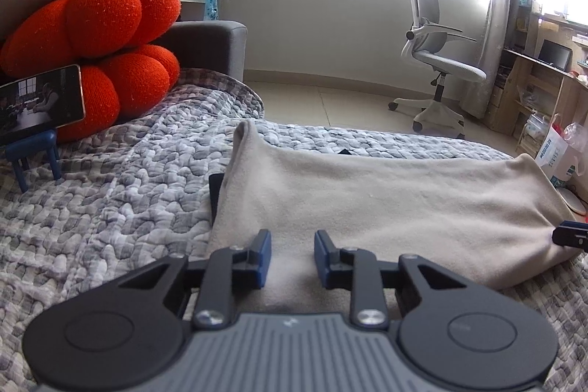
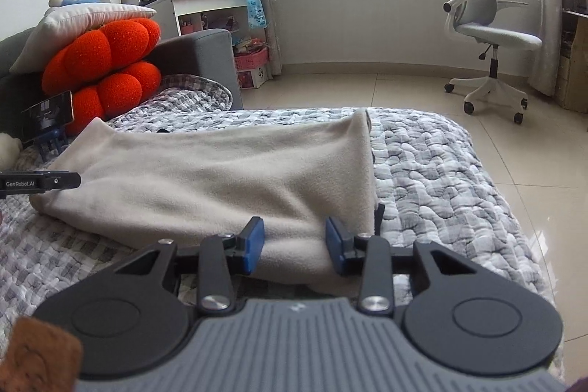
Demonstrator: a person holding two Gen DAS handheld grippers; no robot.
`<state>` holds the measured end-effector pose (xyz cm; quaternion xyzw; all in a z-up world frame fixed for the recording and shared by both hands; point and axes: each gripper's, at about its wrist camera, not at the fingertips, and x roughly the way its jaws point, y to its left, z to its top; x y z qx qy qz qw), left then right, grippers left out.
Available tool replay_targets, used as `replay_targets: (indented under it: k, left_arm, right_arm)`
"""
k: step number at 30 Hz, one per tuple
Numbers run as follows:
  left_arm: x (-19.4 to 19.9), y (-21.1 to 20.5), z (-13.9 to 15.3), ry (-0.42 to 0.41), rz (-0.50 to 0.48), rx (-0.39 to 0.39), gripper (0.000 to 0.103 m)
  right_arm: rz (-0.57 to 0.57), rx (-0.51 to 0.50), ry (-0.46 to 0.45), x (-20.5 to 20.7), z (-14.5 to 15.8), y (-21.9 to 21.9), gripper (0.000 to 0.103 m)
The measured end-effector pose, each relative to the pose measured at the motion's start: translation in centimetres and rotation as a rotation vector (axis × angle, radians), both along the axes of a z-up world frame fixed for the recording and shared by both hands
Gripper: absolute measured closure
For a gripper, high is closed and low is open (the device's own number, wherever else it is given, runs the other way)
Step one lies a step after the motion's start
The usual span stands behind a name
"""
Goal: Fold clothes
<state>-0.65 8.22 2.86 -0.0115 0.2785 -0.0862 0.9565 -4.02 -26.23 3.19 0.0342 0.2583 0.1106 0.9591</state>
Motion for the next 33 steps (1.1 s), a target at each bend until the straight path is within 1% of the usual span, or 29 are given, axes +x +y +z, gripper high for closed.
replay_targets:
  k: [2, 5, 9, 14, 18, 21, 25, 33]
  left_arm:
    - [-0.4, 0.1, 0.1, -0.010, 0.001, 0.010, 0.075]
    - [-0.9, 0.4, 0.1, -0.018, 0.008, 0.014, 0.075]
    - [-0.8, 0.7, -0.3, -0.007, 0.017, 0.003, 0.075]
    - [-0.7, 0.9, -0.4, -0.009, 0.025, -0.010, 0.076]
    - [-0.7, 1.3, -0.4, -0.004, 0.027, -0.021, 0.079]
    - [-0.7, 1.5, -0.6, 0.000, 0.030, -0.029, 0.083]
    - [-0.9, 1.1, -1.0, -0.014, 0.033, -0.004, 0.083]
    - [-1.1, 0.8, -1.3, -0.036, 0.042, 0.012, 0.083]
  right_arm:
    - [-0.019, 0.001, -0.016, -0.4, 0.2, -0.1, 0.064]
    - [-0.023, 0.012, -0.001, -0.3, -0.4, -0.4, 0.063]
    - [-0.024, 0.049, 0.011, 0.4, -1.2, -1.1, 0.063]
    - [-0.021, -0.009, 0.010, 0.4, -1.0, -0.3, 0.062]
    - [-0.023, 0.023, 0.009, 0.4, -1.2, -0.8, 0.062]
    - [-0.023, 0.015, 0.005, 0.3, -1.2, -0.7, 0.062]
    - [-0.024, 0.005, -0.002, 0.2, -1.3, -0.5, 0.061]
    - [-0.026, -0.003, -0.012, -0.1, -1.3, -0.5, 0.061]
